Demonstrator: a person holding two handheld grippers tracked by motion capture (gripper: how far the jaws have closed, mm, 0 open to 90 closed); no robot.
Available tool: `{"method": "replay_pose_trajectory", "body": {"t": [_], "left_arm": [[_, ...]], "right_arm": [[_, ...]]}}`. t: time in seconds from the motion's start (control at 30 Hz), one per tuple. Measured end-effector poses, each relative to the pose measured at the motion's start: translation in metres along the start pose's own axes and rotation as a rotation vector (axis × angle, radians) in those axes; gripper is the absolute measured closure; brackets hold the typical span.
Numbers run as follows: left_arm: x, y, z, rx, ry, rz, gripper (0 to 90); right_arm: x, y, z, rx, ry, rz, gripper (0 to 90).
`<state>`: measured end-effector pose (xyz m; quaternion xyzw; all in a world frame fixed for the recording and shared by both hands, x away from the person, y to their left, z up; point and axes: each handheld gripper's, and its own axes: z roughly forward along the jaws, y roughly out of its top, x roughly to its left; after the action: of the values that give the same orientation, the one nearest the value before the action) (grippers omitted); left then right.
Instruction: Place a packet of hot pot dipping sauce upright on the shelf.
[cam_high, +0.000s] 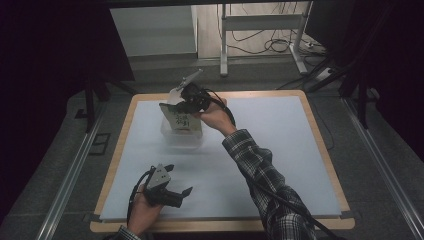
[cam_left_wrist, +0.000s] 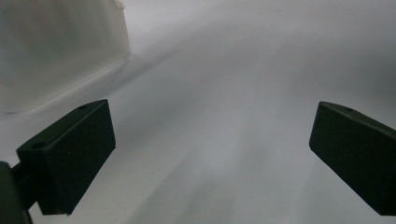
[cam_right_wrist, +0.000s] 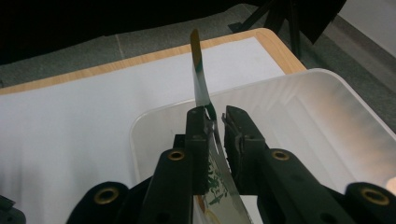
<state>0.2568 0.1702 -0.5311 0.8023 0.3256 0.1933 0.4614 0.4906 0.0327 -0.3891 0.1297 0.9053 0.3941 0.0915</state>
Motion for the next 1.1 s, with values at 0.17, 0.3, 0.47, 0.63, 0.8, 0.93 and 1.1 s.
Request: {"method": "replay_pose_trajectory", "body": {"t": [0.17,0.3,0.47,0.63,0.8,0.93,1.1], "left_arm": [[0.000,0.000,0.000,0.002,-0.001,0.002,0.2],[0.000,0.000,0.000,0.003,-0.001,0.003,0.2],[0.000,0.000,0.001,0.003,-0.001,0.002,0.2],[0.000,0.000,0.001,0.002,-0.001,-0.001,0.2],[0.000,0.000,0.000,-0.002,-0.004,-0.007,0.2],[0.001,0.000,0.000,-0.003,-0.007,-0.012,0.2],[0.001,0.000,0.000,-0.006,-0.011,-0.016,0.2]], "right_arm": [[0.003,-0.001,-0.003,-0.007,-0.022,-0.018,69.2],[0.003,-0.004,-0.005,-0.008,-0.039,-0.016,59.6],[0.003,-0.008,-0.007,-0.012,-0.051,-0.004,49.5],[0.003,-0.010,-0.008,-0.016,-0.053,0.006,42.7],[0.003,-0.013,-0.011,-0.019,-0.058,0.010,36.1],[0.003,-0.014,-0.012,-0.027,-0.051,0.018,33.7],[0.001,-0.016,-0.016,-0.031,-0.049,0.034,29.9]]}}
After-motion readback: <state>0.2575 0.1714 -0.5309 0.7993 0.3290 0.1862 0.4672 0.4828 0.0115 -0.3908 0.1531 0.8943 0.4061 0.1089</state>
